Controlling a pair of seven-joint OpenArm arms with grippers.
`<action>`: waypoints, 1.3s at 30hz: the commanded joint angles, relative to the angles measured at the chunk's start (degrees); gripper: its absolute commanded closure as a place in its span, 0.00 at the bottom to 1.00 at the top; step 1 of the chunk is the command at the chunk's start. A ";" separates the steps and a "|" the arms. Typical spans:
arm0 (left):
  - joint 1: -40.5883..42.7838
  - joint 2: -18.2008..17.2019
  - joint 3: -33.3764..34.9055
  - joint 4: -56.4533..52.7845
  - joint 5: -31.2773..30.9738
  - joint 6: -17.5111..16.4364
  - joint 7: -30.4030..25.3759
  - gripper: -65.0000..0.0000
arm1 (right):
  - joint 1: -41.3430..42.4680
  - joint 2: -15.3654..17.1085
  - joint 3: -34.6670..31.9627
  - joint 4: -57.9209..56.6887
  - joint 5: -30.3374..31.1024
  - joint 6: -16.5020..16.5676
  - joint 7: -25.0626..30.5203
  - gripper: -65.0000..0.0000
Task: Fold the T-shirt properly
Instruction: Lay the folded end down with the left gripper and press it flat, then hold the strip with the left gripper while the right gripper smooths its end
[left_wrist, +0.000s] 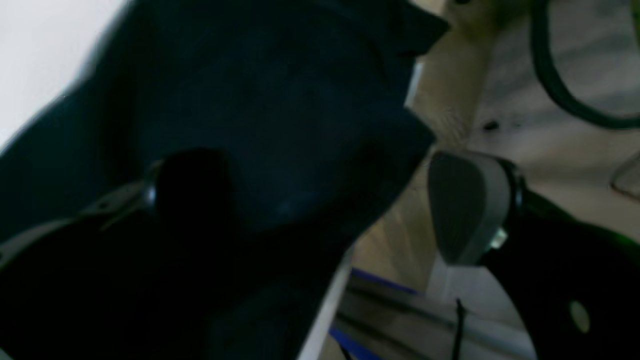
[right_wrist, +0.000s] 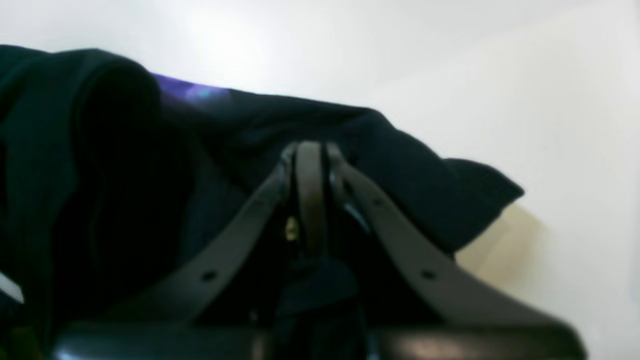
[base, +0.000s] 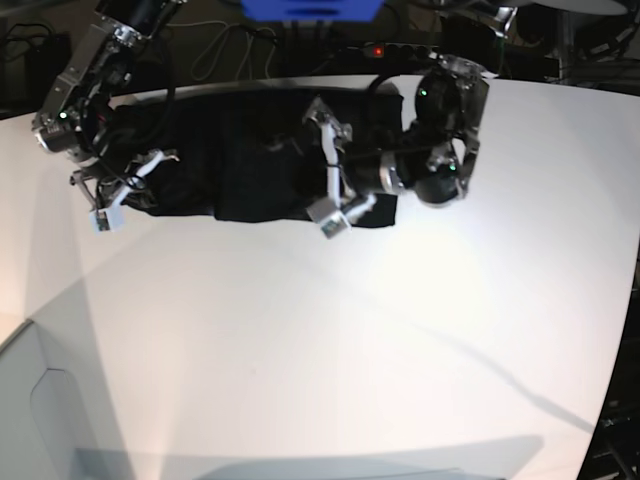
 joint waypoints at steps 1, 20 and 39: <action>-0.53 0.08 -1.50 1.00 -1.28 -0.08 -0.94 0.00 | 0.71 0.40 0.21 0.88 1.11 -0.38 1.04 1.00; 3.42 -0.01 -19.88 -1.73 -1.19 -0.61 -1.03 0.00 | 0.63 4.88 13.22 -3.95 1.38 -3.85 -0.98 0.63; 3.86 0.17 -20.14 -3.04 -1.19 -0.61 -1.03 0.00 | 5.64 14.82 21.66 -31.82 9.29 -0.38 -13.11 0.62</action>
